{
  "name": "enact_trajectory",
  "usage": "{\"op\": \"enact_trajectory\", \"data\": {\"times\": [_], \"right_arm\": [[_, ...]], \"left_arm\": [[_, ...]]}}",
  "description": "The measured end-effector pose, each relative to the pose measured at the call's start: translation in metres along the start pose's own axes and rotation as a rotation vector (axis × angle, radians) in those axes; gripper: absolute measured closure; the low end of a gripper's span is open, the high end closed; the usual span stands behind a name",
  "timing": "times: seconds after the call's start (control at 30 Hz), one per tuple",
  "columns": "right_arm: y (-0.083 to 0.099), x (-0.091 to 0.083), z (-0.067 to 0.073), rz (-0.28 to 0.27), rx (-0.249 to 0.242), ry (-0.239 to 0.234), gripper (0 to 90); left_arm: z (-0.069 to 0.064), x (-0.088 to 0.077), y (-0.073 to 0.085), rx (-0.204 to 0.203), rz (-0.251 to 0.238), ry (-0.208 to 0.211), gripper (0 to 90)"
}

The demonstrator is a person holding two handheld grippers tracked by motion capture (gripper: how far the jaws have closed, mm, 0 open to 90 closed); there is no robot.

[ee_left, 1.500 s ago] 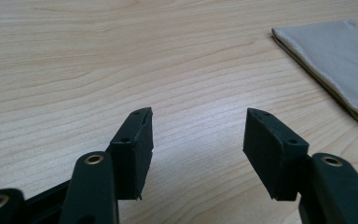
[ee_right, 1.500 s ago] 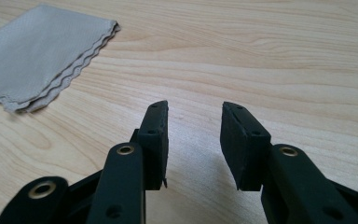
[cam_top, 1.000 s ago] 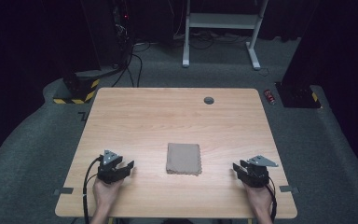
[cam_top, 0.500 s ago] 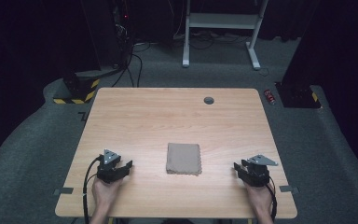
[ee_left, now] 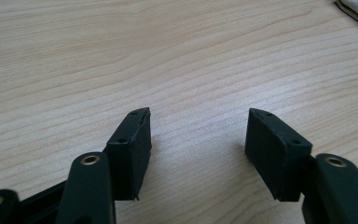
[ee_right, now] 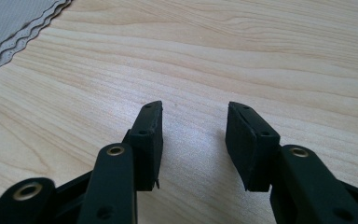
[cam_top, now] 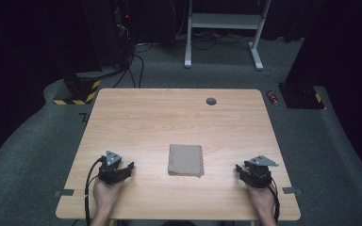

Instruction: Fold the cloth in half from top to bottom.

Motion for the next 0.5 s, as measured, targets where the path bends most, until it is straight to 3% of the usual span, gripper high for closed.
{"op": "enact_trajectory", "data": {"times": [0.5], "right_arm": [[-0.0002,0.0006,-0.0004,0.002,0.009,0.027,46.0]], "left_arm": [[-0.0023,0.0005,-0.0002,-0.008,0.005,0.001,34.4]]}}
Point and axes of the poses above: each handheld gripper's, and its own axes: x roughly forward along the jaws, y roughly out of its underside, z roughly to its left, the point moved 2 cm from there along x, roughly forward along the jaws, and after that the axes turned 10 degrees about x, right-handed, at the moved point
